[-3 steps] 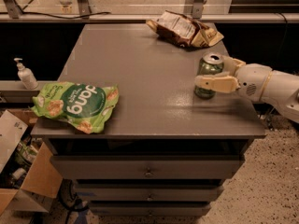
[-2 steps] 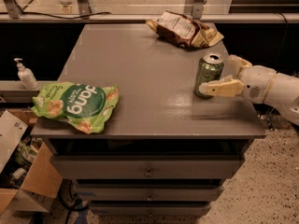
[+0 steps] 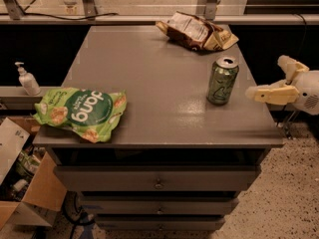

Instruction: Place green can upright

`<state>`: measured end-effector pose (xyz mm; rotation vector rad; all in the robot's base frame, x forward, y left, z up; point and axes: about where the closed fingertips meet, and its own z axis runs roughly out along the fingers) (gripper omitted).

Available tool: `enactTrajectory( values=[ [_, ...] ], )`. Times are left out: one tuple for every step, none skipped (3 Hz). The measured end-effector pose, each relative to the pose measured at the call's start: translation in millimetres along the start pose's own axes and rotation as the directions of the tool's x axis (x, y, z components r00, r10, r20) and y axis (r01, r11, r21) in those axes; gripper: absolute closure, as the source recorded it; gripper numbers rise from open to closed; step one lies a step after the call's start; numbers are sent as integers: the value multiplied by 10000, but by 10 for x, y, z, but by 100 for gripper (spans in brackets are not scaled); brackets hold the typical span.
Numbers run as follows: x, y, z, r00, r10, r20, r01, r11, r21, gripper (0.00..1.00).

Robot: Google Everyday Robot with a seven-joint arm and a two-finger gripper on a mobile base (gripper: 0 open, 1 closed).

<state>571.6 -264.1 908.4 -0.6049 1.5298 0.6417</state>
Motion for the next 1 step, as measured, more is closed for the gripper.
enactTrajectory(
  values=[
    [0, 1, 1, 10000, 0, 0, 0, 10000, -2, 0]
  ],
)
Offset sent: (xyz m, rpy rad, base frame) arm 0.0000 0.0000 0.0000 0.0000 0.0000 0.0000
